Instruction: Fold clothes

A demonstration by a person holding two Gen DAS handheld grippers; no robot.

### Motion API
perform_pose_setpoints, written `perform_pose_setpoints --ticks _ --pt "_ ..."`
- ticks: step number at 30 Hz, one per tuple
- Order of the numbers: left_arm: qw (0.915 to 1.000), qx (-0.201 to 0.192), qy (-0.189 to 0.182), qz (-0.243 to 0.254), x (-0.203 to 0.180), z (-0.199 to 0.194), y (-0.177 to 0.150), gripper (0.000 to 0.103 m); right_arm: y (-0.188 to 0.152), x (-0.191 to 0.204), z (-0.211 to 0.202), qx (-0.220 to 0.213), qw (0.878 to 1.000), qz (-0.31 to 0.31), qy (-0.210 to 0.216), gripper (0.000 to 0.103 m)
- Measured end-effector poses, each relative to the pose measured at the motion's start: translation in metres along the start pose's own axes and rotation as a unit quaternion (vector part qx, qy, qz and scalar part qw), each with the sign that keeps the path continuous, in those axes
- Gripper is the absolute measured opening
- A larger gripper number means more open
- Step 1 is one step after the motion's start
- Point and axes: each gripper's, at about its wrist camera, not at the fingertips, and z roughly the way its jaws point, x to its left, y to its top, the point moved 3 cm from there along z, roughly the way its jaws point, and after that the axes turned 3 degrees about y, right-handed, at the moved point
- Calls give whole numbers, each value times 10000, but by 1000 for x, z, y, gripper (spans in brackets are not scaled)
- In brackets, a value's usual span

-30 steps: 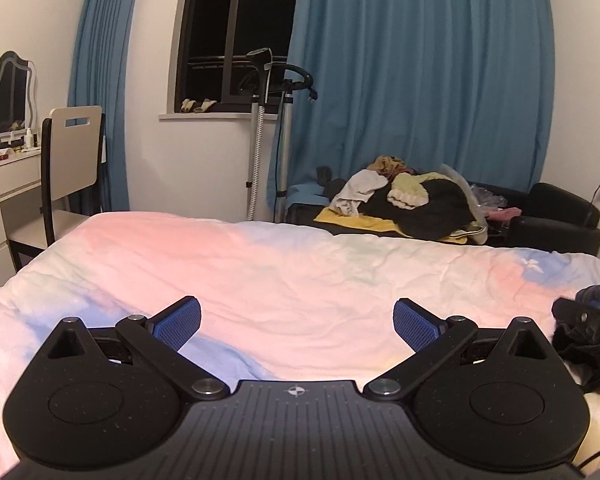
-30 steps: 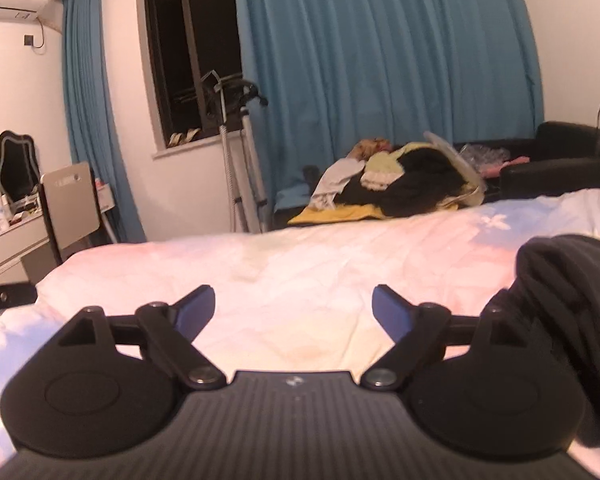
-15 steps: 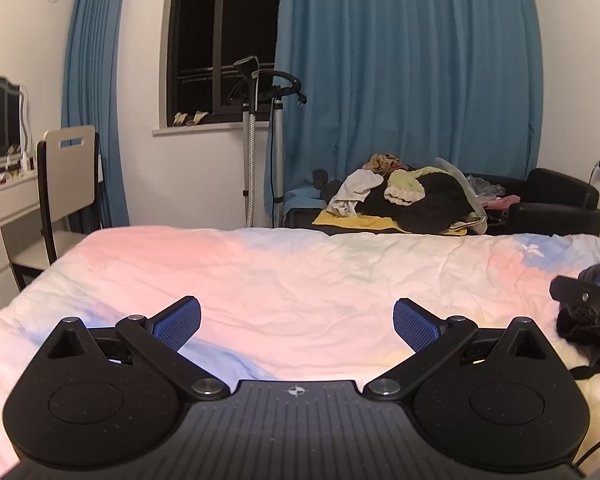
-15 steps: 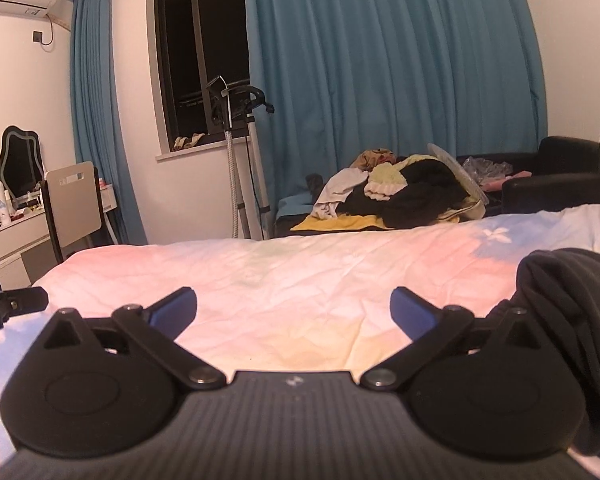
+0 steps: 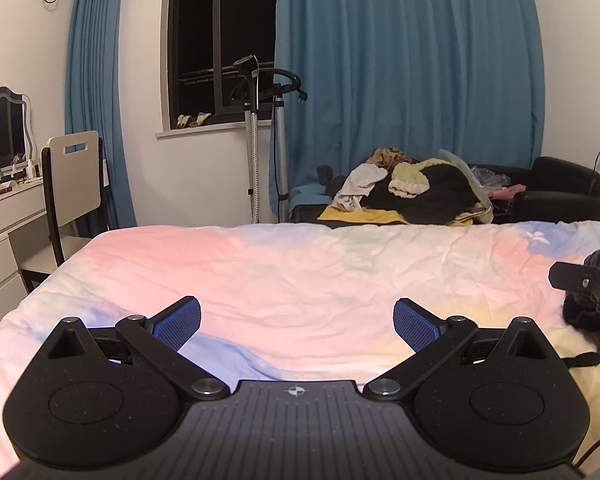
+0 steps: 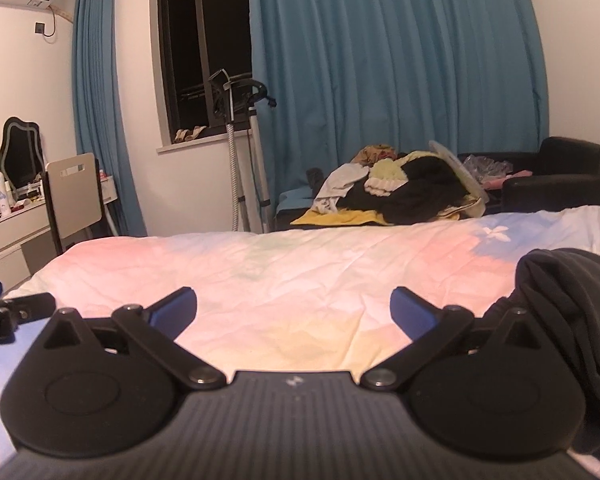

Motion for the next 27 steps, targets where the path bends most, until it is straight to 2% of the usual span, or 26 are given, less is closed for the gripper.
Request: perform_pose_setpoints --ticks 5,12,27 --pt "9998 87 -96 -137 -2 -1 -2 103 0 1 0 40 10000 -35 55 103" --pt "9998 105 -48 -164 -3 0 -2 103 0 1 0 30 10000 21 49 103" --pt "9999 128 -88 -35 -10 -3 -5 103 2 2 -1 34 9999 11 95 103"
